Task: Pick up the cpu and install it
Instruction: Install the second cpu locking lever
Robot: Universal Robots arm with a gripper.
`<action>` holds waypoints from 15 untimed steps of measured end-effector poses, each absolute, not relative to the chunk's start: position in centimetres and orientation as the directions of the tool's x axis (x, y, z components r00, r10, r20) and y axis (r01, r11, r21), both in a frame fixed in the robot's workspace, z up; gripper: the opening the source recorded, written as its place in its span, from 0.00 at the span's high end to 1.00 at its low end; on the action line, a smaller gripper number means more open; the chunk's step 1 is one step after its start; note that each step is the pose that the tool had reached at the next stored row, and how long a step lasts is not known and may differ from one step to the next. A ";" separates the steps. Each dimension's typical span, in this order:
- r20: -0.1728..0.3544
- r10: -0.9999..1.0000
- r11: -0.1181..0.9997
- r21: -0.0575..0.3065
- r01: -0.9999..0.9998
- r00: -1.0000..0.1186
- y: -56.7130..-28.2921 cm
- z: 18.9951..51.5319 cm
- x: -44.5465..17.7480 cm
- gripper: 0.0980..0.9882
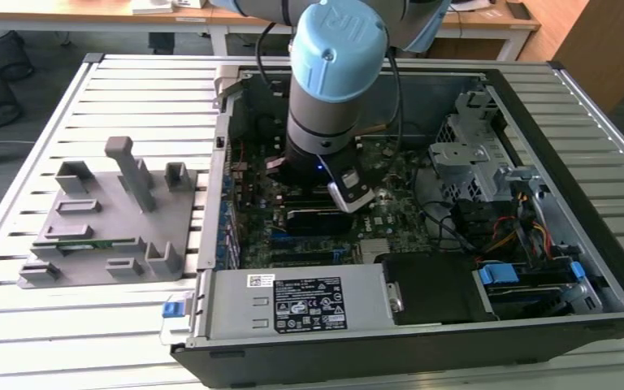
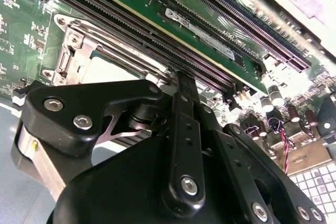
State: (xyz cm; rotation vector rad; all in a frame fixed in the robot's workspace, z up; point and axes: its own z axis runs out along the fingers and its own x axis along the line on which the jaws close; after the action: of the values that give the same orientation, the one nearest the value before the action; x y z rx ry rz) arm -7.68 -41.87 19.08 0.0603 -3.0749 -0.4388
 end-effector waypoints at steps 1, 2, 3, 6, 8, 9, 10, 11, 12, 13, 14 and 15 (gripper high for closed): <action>0.029 -0.043 0.959 0.281 -0.033 -0.999 -41.9 19.1 -7.7 0.99; 0.029 -0.043 0.959 0.282 -0.033 -0.999 -41.9 19.1 -7.7 0.99; 0.029 -0.043 0.958 0.283 -0.033 -0.999 -41.9 19.1 -7.8 0.99; 0.029 -0.044 0.958 0.285 -0.034 -0.999 -41.8 19.0 -7.8 0.99; 0.029 -0.044 0.957 0.287 -0.033 -0.999 -41.8 19.0 -7.9 0.99; 0.029 -0.044 0.957 0.288 -0.033 -0.999 -41.8 19.0 -7.9 0.99; 0.029 -0.044 0.957 0.289 -0.033 -0.999 -41.8 19.0 -7.9 0.99; 0.029 -0.044 0.956 0.290 -0.033 -0.999 -41.8 19.0 -7.9 0.99; 0.029 -0.044 0.956 0.291 -0.034 -0.999 -41.8 19.0 -7.9 0.99; 0.029 -0.044 0.956 0.293 -0.033 -0.999 -41.7 19.0 -7.9 0.99; 0.028 -0.044 0.955 0.294 -0.033 -0.999 -41.7 19.0 -8.0 0.99; 0.028 -0.044 0.955 0.295 -0.033 -0.999 -41.7 19.0 -8.0 0.99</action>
State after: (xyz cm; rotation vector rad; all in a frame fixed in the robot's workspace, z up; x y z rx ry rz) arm -7.96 -41.71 18.95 0.0607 -3.0718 -0.4623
